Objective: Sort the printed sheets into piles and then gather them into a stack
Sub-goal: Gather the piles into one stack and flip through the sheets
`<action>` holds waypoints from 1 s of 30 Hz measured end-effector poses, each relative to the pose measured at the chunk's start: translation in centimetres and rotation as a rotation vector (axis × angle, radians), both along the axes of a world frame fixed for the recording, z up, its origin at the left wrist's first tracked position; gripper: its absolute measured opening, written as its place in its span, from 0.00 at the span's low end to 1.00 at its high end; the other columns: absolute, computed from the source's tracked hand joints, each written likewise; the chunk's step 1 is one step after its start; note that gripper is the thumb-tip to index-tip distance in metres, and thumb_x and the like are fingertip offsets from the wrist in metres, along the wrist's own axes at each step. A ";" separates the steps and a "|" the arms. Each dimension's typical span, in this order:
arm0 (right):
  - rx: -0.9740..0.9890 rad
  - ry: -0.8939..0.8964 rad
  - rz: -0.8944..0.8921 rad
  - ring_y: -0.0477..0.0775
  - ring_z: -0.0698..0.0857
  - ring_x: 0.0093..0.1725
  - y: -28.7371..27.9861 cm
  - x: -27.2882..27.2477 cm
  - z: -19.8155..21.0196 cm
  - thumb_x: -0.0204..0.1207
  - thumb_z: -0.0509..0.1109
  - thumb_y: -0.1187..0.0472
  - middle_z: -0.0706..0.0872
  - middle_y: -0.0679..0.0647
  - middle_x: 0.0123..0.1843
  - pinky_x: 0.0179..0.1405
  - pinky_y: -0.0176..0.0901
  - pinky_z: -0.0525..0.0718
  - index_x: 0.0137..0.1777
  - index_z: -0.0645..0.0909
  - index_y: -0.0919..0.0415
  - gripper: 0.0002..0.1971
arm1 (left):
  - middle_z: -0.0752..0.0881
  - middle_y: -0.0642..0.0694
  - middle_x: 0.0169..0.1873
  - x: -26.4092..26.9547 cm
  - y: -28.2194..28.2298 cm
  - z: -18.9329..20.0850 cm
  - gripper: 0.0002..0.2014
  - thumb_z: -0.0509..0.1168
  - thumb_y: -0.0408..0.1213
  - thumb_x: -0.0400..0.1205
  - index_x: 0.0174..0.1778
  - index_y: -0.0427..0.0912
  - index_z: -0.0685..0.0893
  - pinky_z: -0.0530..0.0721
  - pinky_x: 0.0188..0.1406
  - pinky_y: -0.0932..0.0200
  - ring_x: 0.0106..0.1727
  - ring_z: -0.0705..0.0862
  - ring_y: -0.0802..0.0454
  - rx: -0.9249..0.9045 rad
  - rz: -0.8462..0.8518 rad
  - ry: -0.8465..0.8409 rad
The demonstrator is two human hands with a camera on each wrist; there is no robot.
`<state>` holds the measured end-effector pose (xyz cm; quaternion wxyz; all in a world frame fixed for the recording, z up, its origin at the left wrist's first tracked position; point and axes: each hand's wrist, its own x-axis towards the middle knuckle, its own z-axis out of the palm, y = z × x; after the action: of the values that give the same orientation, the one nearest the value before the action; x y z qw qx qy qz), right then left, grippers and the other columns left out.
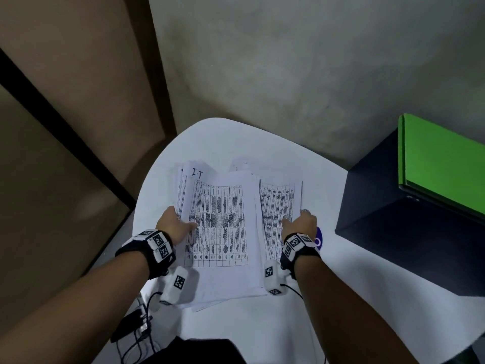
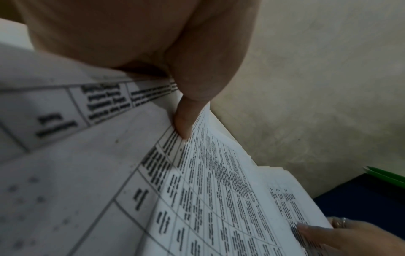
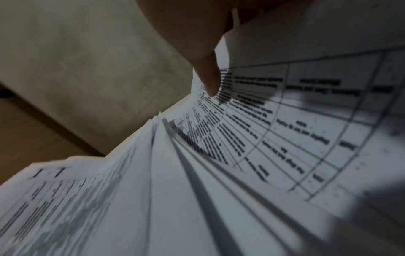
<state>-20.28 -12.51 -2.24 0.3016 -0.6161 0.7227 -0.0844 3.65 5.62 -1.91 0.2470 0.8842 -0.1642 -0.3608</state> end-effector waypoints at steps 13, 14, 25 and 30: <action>-0.095 -0.131 -0.076 0.72 0.81 0.69 -1.0 -1.9 6.6 0.81 0.71 0.61 0.80 0.68 0.72 0.67 0.59 0.82 0.76 0.74 0.63 0.24 | 0.82 0.37 0.54 0.6 0.6 0.3 0.25 0.77 0.42 0.77 0.62 0.33 0.74 0.80 0.49 0.48 0.56 0.82 0.38 0.020 -0.019 -0.003; -0.168 -0.159 -0.063 0.71 0.83 0.66 -1.6 -2.3 7.7 0.80 0.71 0.60 0.83 0.67 0.67 0.65 0.60 0.83 0.72 0.78 0.62 0.21 | 0.82 0.36 0.56 0.5 0.6 0.4 0.26 0.77 0.42 0.77 0.64 0.33 0.74 0.80 0.50 0.48 0.57 0.82 0.38 0.023 -0.021 -0.004; -0.233 -0.544 -0.066 0.60 0.91 0.45 -3.5 -2.8 13.5 0.67 0.84 0.62 0.91 0.55 0.44 0.46 0.54 0.91 0.48 0.85 0.60 0.13 | 0.79 0.39 0.53 -0.6 0.3 0.6 0.22 0.66 0.42 0.85 0.67 0.33 0.67 0.78 0.56 0.48 0.59 0.80 0.38 -0.066 0.008 0.112; 0.086 -0.440 0.066 0.56 0.88 0.50 1.8 0.7 6.1 0.72 0.81 0.59 0.88 0.51 0.51 0.53 0.46 0.85 0.56 0.79 0.58 0.17 | 0.67 0.37 0.83 0.5 0.2 0.9 0.45 0.46 0.69 0.82 0.84 0.34 0.63 0.62 0.83 0.43 0.83 0.67 0.39 -0.200 0.201 0.377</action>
<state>-19.60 -10.72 3.88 0.4808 -0.5927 0.6218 -0.1758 4.11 5.81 -1.03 0.3945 0.7844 -0.0611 -0.4748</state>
